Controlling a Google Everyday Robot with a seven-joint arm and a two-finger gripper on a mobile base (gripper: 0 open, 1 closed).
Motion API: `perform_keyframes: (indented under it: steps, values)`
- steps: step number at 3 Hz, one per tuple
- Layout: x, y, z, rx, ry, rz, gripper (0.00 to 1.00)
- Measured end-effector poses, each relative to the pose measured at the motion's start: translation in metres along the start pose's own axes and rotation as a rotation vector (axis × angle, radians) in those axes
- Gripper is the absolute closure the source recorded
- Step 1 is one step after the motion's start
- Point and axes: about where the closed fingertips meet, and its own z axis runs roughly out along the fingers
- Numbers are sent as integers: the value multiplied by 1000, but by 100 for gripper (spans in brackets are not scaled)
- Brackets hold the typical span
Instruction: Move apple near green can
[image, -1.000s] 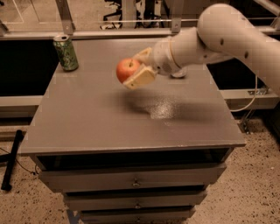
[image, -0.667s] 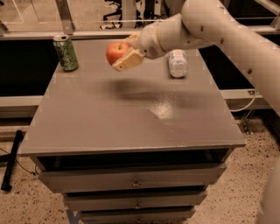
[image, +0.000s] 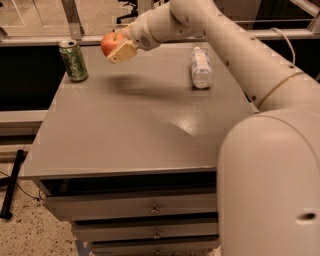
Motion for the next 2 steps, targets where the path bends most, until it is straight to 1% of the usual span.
perform_keyframes:
  steps: [1,2]
  values:
    - [3,4,41,-37,33,24,100]
    - [4,11,73,-76,58,29,100]
